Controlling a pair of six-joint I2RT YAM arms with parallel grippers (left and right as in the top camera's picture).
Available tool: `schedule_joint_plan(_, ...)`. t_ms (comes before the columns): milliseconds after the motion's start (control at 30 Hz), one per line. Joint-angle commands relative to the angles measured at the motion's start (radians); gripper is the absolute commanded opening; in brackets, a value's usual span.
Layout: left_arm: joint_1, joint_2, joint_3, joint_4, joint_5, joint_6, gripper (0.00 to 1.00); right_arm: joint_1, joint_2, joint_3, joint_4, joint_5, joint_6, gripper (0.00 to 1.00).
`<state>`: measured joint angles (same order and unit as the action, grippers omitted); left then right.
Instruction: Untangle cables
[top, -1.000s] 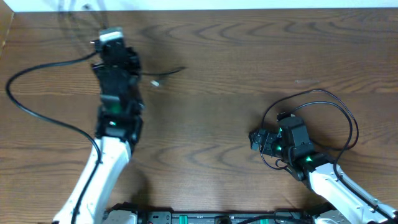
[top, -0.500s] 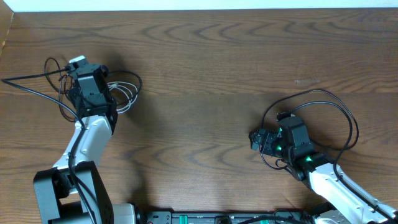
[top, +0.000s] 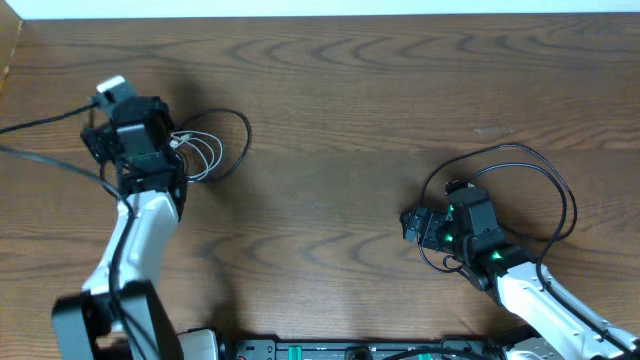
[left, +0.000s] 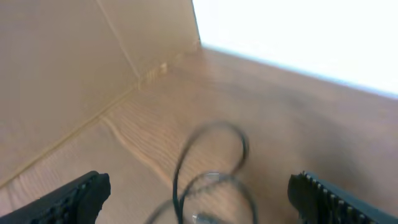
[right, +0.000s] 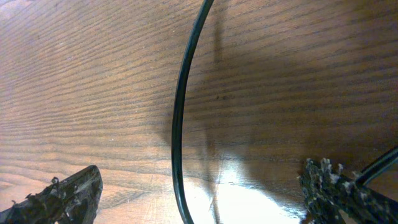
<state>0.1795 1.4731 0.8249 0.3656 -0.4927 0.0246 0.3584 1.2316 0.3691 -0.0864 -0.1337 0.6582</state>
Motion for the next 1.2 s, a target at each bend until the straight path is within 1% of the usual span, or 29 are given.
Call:
schedule_joint_plan(0, -0.002, -0.087, 0.01, 0.046, -0.001, 0.0, 0.96, 0.003, 0.012, -0.014, -0.021, 0.003, -0.001, 0.99)
schedule_joint_plan(100, -0.002, -0.146, 0.01, 0.06, 0.033, 0.0, 0.96, 0.002, 0.012, -0.014, -0.01, -0.068, 0.0, 0.99)
schedule_joint_plan(233, -0.002, -0.209, 0.01, 0.071, 0.038, -0.018, 0.96, 0.002, 0.012, -0.014, 0.026, -0.142, -0.012, 0.99)
schedule_joint_plan(333, -0.002, -0.249, 0.01, 0.061, 0.04, -0.085, 0.96, 0.002, 0.012, -0.014, 0.052, -0.188, -0.031, 0.99)
schedule_joint_plan(433, -0.011, -0.277, 0.01, 0.043, 0.04, -0.178, 0.96, 0.003, 0.012, -0.014, 0.061, -0.195, -0.031, 0.99)
schedule_joint_plan(500, -0.027, -0.286, 0.01, 0.04, 0.04, -0.216, 0.96, 0.003, 0.012, -0.014, 0.06, -0.195, -0.031, 0.99)
schedule_joint_plan(667, -0.087, -0.292, 0.01, 0.04, 0.09, -0.225, 0.96, 0.002, 0.012, -0.014, 0.057, -0.212, -0.022, 0.99)
schedule_joint_plan(800, -0.135, -0.292, 0.01, 0.04, 0.101, -0.225, 0.96, 0.002, 0.012, -0.014, 0.083, -0.34, -0.019, 0.99)
schedule_joint_plan(833, -0.149, -0.292, 0.01, 0.04, 0.111, -0.225, 0.96, 0.002, 0.012, -0.014, 0.097, -0.373, -0.018, 0.98)
schedule_joint_plan(867, -0.161, -0.292, 0.01, 0.04, 0.133, -0.225, 0.97, 0.003, 0.012, -0.014, 0.112, -0.404, -0.012, 0.95)
schedule_joint_plan(967, -0.199, -0.293, 0.01, 0.04, 0.243, -0.225, 0.96, 0.003, 0.012, -0.014, 0.172, -0.475, 0.052, 0.98)
schedule_joint_plan(1033, -0.224, -0.293, 0.01, 0.04, 0.343, -0.226, 0.96, 0.002, 0.012, -0.014, 0.235, -0.518, 0.086, 0.99)
schedule_joint_plan(1167, -0.273, -0.293, 0.01, 0.033, 0.574, -0.225, 0.96, 0.002, 0.012, -0.014, 0.371, -0.588, 0.09, 0.99)
